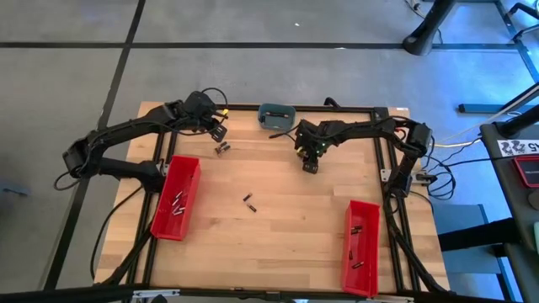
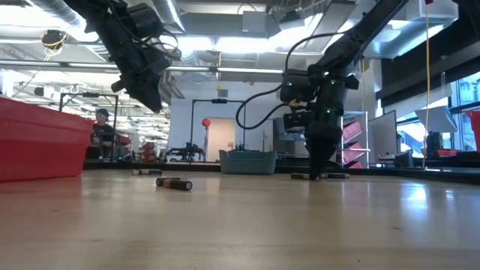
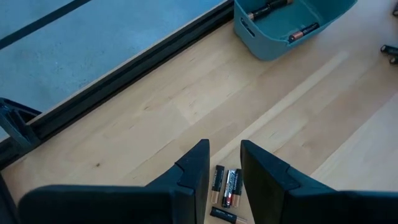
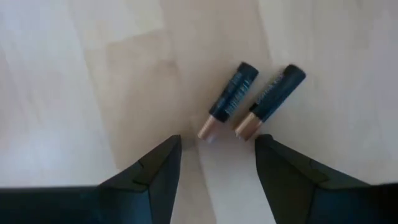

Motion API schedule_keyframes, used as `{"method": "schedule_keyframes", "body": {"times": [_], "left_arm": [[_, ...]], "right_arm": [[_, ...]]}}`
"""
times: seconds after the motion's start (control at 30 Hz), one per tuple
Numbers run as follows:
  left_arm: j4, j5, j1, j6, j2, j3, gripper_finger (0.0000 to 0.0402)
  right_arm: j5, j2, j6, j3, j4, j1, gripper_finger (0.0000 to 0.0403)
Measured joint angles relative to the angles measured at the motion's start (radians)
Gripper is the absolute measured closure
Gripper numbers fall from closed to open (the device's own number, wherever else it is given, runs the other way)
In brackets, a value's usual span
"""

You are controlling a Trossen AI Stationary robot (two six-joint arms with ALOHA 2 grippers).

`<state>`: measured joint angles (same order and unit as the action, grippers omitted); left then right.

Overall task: Sort batteries
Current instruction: Put the small brown battery into the right red bin

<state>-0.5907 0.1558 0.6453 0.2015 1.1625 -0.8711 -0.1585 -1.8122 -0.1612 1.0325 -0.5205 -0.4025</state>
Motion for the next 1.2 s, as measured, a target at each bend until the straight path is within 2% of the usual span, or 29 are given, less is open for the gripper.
{"method": "schedule_keyframes", "body": {"times": [0.2, 0.37, 0.5, 0.87, 1.07, 1.2], "left_arm": [[0.000, 0.000, 0.000, -0.008, 0.000, 0.000, 0.0320], [0.000, 0.000, 0.000, -0.020, 0.000, 0.000, 0.0320], [-0.001, 0.000, 0.000, -0.020, 0.000, 0.000, 0.0320], [-0.004, 0.000, 0.000, -0.025, 0.000, 0.000, 0.0320], [-0.004, 0.000, 0.000, -0.025, 0.000, 0.000, 0.0320], [-0.003, 0.000, 0.000, -0.025, 0.000, 0.000, 0.0320]], "right_arm": [[-0.017, 0.000, 0.000, 0.015, -0.018, 0.010, 0.0201], [-0.041, 0.012, -0.046, 0.121, -0.097, 0.001, 0.0201], [0.007, 0.013, -0.119, 0.177, -0.151, -0.037, 0.0201], [0.056, -0.042, -0.646, 0.181, -0.232, -0.158, 0.0201], [0.081, -0.104, -0.818, 0.183, -0.251, -0.160, 0.0202], [0.090, -0.134, -0.846, 0.187, -0.252, -0.160, 0.0234]]}}
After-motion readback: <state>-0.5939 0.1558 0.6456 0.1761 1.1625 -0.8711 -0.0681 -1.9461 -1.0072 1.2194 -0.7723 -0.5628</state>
